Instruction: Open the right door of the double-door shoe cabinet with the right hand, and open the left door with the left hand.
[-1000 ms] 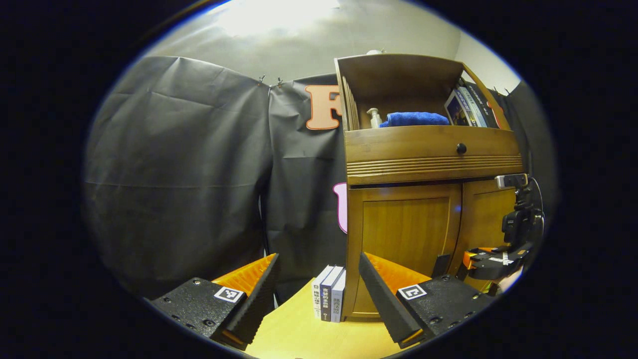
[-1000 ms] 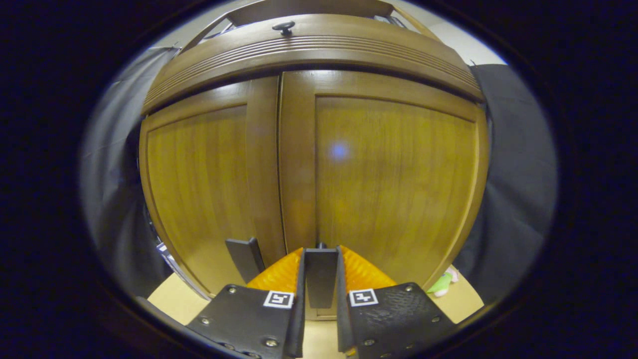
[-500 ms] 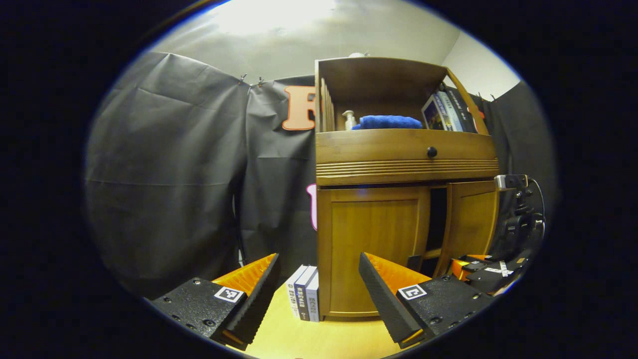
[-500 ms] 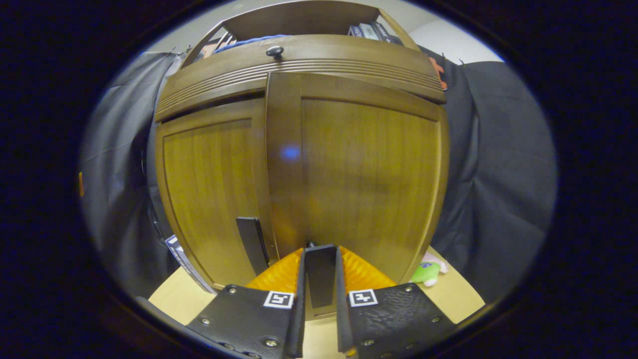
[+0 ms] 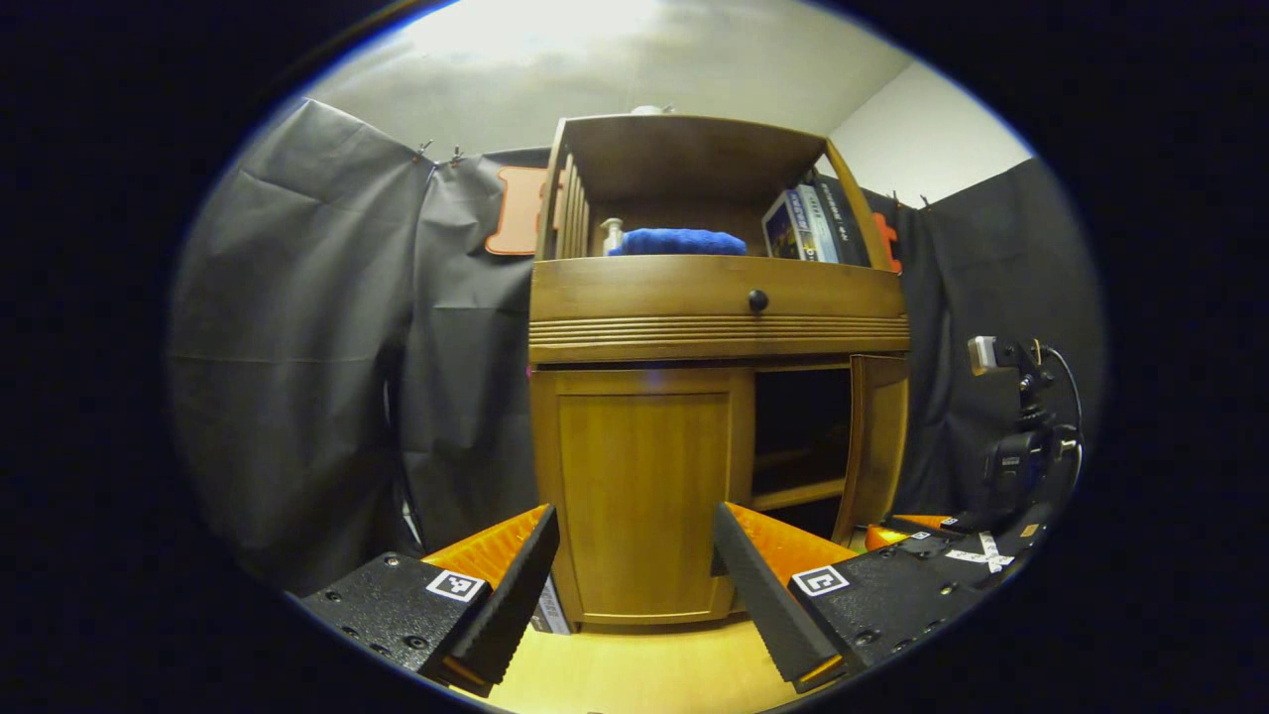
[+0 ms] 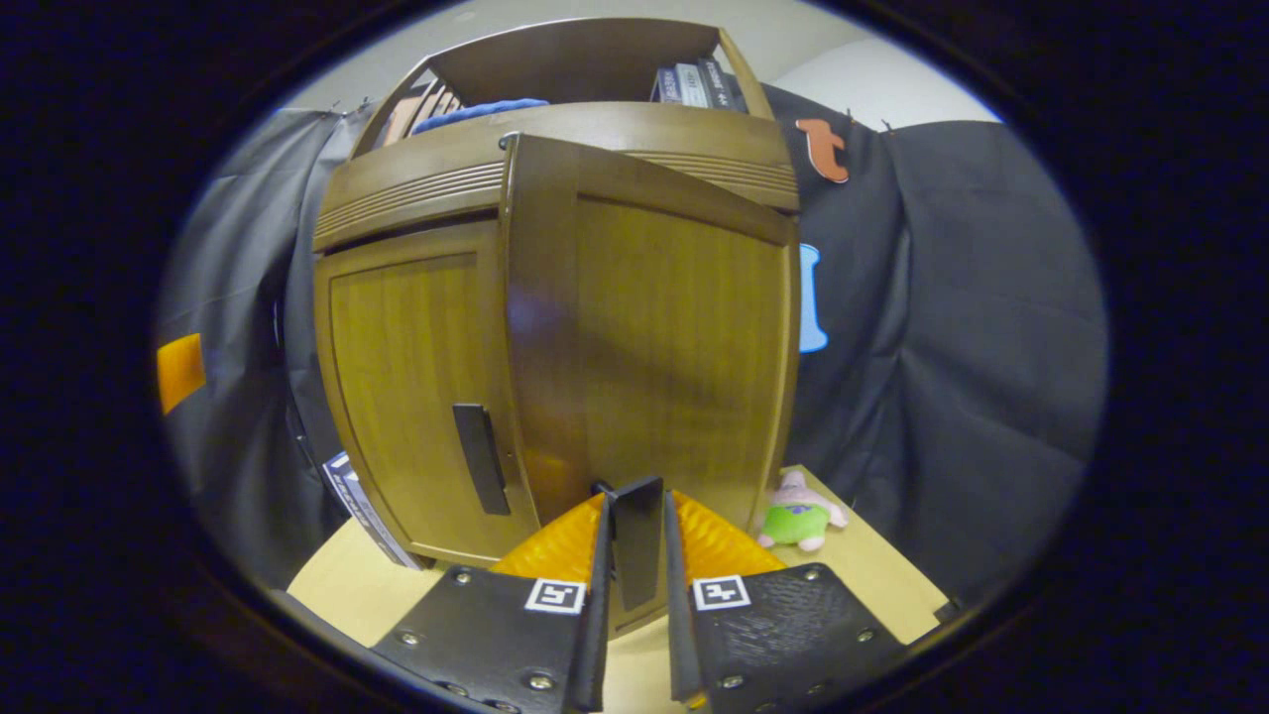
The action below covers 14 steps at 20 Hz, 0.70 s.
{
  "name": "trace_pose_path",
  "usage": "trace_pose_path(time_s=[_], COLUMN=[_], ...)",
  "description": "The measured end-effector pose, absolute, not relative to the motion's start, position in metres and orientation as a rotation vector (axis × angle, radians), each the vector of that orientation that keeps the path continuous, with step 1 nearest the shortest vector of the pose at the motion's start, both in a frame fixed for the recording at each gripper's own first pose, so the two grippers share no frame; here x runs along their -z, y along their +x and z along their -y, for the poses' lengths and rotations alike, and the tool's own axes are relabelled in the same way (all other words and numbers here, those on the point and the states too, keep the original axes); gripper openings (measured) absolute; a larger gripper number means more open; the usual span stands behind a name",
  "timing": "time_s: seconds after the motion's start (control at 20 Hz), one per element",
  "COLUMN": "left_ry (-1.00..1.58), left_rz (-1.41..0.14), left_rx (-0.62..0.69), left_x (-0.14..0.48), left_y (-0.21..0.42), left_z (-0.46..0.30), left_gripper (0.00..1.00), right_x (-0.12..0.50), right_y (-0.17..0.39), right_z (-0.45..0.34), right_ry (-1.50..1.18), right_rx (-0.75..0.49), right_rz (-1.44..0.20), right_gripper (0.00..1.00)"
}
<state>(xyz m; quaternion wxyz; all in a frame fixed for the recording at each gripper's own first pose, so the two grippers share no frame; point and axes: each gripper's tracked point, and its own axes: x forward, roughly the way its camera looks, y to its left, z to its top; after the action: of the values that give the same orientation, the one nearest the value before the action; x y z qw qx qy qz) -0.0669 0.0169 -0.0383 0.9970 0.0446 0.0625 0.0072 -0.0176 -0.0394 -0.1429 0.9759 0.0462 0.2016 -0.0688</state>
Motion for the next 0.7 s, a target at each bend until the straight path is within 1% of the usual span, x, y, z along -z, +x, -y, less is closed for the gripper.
trace_pose_path(time_s=[0.1,0.2,0.25,0.35,0.45,0.7], left_ry=[0.081,0.071,0.067,0.064,0.058,0.031], left_rz=[-0.131,-0.137,-0.14,-0.146,-0.149,-0.169], left_rx=[0.019,0.051,0.066,0.09,0.11,0.157], left_x=[0.042,0.045,0.047,0.05,0.053,0.06], left_y=[-0.067,-0.066,-0.066,-0.065,-0.064,-0.062], left_z=[-0.004,0.01,0.017,0.028,0.037,0.06], left_gripper=[0.99,0.99,0.97,0.99,0.97,0.97], right_x=[0.142,0.141,0.142,0.14,0.139,0.138], right_y=[-0.028,-0.038,-0.041,-0.049,-0.055,-0.07], right_z=[0.05,0.059,0.065,0.074,0.083,0.111], right_ry=[0.094,0.089,0.085,0.079,0.077,0.068], right_rx=[0.154,0.171,0.181,0.2,0.218,0.266], right_rz=[-0.408,-0.409,-0.408,-0.408,-0.408,-0.409], right_gripper=[0.25,0.25,0.25,0.25,0.25,0.25])
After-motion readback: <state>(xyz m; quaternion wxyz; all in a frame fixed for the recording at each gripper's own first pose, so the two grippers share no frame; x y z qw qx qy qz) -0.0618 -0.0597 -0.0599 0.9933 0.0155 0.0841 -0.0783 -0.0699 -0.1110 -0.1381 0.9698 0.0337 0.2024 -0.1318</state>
